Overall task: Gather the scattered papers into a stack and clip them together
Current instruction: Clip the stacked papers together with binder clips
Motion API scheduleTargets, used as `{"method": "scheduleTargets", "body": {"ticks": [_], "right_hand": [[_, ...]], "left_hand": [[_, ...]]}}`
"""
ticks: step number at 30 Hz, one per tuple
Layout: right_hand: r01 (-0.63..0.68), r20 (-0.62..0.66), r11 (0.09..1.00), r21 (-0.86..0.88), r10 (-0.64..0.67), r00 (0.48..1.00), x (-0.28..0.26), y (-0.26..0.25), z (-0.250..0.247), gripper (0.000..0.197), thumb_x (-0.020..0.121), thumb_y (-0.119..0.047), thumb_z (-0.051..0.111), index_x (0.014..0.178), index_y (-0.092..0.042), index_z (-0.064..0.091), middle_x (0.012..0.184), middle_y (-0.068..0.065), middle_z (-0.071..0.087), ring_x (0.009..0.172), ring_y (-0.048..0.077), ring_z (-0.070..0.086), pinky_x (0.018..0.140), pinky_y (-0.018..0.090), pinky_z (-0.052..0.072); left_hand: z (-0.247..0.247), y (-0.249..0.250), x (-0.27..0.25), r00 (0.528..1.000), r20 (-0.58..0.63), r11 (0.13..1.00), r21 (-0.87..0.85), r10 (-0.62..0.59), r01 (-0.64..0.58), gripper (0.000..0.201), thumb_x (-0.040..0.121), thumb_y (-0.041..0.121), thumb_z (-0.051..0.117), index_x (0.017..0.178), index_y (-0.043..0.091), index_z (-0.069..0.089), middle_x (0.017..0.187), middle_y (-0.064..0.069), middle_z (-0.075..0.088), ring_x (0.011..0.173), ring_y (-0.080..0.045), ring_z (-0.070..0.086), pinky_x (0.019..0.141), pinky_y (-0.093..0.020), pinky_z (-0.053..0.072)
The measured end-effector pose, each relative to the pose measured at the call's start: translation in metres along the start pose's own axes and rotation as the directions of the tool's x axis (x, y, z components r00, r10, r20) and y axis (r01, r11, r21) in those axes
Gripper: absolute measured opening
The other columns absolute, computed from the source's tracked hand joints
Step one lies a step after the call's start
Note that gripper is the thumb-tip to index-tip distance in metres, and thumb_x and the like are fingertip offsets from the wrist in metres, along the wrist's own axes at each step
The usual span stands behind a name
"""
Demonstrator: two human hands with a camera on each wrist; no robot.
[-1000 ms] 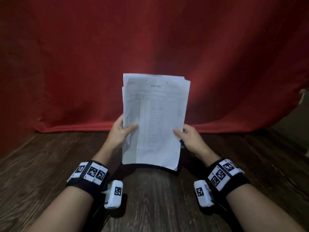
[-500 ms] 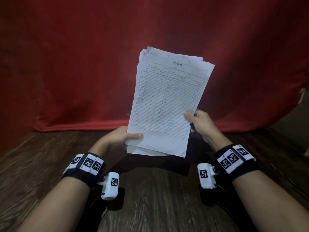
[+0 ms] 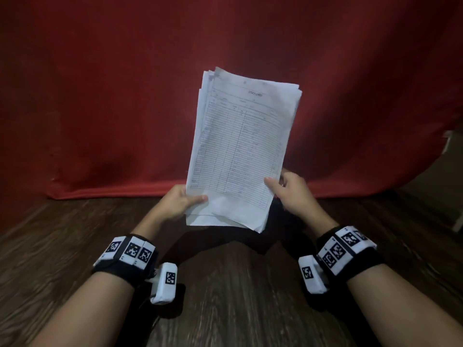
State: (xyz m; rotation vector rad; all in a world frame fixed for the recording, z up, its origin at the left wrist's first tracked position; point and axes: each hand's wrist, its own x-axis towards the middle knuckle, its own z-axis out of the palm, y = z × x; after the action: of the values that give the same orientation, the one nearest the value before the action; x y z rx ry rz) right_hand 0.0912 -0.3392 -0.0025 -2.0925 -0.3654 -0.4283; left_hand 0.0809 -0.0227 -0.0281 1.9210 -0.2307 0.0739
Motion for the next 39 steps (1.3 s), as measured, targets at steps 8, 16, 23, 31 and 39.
{"method": "scheduleTargets", "body": {"ticks": [8,16,23,31,39], "right_hand": [[0.063,0.091,0.994,-0.088,-0.055,0.994,-0.015,0.023,0.021,0.033,0.099,-0.040,0.067,0.127,-0.023,0.070,0.114,-0.004,0.078,0.099,0.014,0.074,0.086,0.043,0.060],[-0.127,0.129,0.972,0.199,0.103,0.986,-0.008,0.033,0.023,0.039,0.090,-0.041,0.077,0.123,-0.022,0.071,0.120,-0.003,0.076,0.106,0.013,0.074,0.092,0.037,0.061],[-0.161,0.142,0.928,0.335,0.119,0.983,-0.003,0.023,0.029,0.028,0.098,-0.024,0.070,0.125,-0.024,0.064,0.114,-0.001,0.078,0.090,0.019,0.076,0.063,0.039,0.062],[-0.055,0.004,0.939,0.340,0.057,0.998,0.013,0.001,0.025,0.030,0.101,-0.036,0.063,0.129,-0.029,0.054,0.124,-0.004,0.071,0.109,0.017,0.072,0.079,0.036,0.062],[-0.033,-0.053,0.948,0.318,0.052,0.997,0.017,-0.007,0.020,0.050,0.092,-0.050,0.067,0.137,-0.037,0.049,0.122,-0.008,0.070,0.110,0.019,0.071,0.081,0.044,0.057]], "left_hand": [[0.006,0.008,0.008,0.980,-0.190,0.976,-0.195,0.058,-0.095,0.035,0.087,0.008,0.083,0.119,0.017,0.071,0.110,0.003,0.080,0.102,-0.012,0.078,0.090,-0.031,0.063],[0.018,0.012,-0.001,0.976,-0.196,0.943,-0.297,0.096,-0.153,0.048,0.085,0.016,0.083,0.129,0.007,0.068,0.121,-0.004,0.078,0.112,-0.021,0.076,0.092,-0.035,0.062],[0.021,0.009,-0.002,0.986,-0.155,0.947,-0.306,0.056,-0.102,0.039,0.095,0.019,0.074,0.131,0.005,0.067,0.124,-0.009,0.077,0.116,-0.027,0.074,0.106,-0.050,0.056],[0.015,0.037,0.000,0.906,-0.375,0.906,-0.285,0.195,-0.313,0.033,0.094,0.010,0.065,0.119,0.029,0.054,0.120,0.002,0.072,0.107,-0.011,0.074,0.085,-0.031,0.060],[0.019,0.051,0.004,0.844,-0.481,0.881,-0.260,0.238,-0.396,0.015,0.105,0.023,0.059,0.117,0.026,0.050,0.118,0.000,0.068,0.103,-0.010,0.072,0.087,-0.034,0.060]]}}
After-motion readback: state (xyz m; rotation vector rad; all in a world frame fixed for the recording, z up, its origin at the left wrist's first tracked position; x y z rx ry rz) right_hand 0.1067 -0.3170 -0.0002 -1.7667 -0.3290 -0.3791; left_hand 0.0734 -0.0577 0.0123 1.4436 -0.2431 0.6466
